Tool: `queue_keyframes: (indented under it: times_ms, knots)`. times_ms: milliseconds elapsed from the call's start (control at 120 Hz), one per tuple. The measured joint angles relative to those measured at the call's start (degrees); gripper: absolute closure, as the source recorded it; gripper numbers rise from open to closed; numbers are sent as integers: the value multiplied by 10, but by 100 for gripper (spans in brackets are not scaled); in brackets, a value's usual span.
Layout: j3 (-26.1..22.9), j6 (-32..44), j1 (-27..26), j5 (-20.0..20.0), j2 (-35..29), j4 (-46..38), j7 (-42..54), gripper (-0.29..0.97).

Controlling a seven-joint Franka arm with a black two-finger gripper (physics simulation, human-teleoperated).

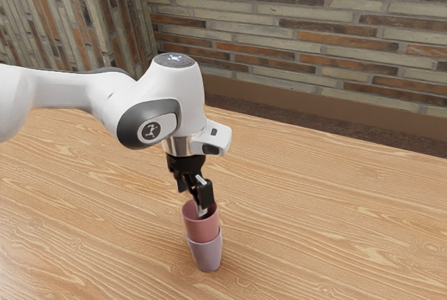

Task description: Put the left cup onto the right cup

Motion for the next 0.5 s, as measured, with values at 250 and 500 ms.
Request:
queue_keyframes:
  times_ms: [250,500]
  knots:
    - [0,1,0,-1,-4,0,1,2]
    - [0,-3,0,-1,-20,1,1,0]
